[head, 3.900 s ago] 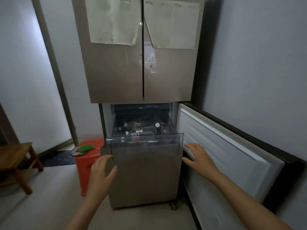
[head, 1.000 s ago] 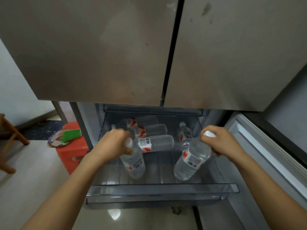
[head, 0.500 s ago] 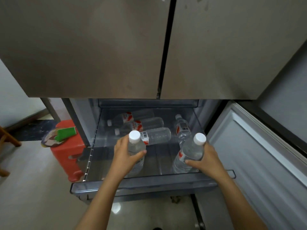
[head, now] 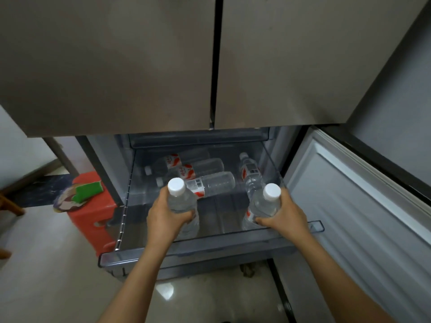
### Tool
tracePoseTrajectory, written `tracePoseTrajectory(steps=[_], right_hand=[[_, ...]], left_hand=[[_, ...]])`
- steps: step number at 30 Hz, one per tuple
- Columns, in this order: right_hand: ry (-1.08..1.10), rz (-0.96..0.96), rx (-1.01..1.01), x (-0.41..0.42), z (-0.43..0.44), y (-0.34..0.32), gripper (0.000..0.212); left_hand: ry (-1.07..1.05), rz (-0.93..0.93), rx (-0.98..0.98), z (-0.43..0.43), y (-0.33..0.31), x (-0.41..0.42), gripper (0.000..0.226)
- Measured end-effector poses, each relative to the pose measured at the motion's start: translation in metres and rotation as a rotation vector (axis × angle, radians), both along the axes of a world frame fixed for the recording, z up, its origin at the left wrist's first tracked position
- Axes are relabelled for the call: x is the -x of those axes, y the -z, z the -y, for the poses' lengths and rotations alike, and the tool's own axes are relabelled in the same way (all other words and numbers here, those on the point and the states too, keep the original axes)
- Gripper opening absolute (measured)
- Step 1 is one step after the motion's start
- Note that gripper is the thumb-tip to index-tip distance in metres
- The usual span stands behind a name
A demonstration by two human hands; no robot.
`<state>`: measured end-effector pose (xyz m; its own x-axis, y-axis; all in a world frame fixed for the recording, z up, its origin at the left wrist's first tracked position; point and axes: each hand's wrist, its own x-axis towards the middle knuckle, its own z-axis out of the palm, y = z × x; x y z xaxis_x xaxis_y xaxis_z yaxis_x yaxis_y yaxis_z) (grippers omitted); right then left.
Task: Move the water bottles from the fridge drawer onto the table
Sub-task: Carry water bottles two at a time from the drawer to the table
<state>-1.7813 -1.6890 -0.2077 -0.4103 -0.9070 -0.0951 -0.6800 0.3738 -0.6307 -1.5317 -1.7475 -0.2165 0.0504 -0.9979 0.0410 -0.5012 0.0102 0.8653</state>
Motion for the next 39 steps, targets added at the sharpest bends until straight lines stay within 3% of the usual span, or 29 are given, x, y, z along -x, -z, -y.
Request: tracePoseTrajectory(steps=[3,7,14,18,23,26,30,39], right_hand=[[-0.071,0.162,0.120,-0.003,0.006,-0.009,0.078],[-0.298,0.168,0.265,-0.015,0.027,-0.046,0.070],[-0.641,0.479,0.545,-0.053,0.056,-0.121,0.073],[-0.902,0.632,0.582,-0.084,0.063,-0.150,0.073],[-1.183,0.836,0.407,-0.128,0.060,-0.167,0.065],[-1.321,0.912,0.238,-0.158,0.054,-0.162,0.061],[-1.559,0.824,0.081,-0.206,0.030,-0.145,0.059],[-1.874,0.598,-0.105,-0.269,-0.056,-0.084,0.068]], left_hand=[[-0.081,-0.149,0.017,-0.008,-0.010,0.000,0.061],[-0.194,-0.266,0.126,-0.020,-0.037,-0.004,0.059],[-0.468,-0.261,0.384,-0.052,-0.103,-0.046,0.061],[-0.685,-0.262,0.540,-0.094,-0.132,-0.070,0.049],[-0.928,-0.137,0.604,-0.160,-0.151,-0.089,0.044],[-0.989,-0.047,0.523,-0.199,-0.149,-0.085,0.048],[-1.207,-0.009,0.306,-0.266,-0.110,-0.076,0.058],[-1.576,-0.062,0.099,-0.416,-0.058,-0.045,0.068]])
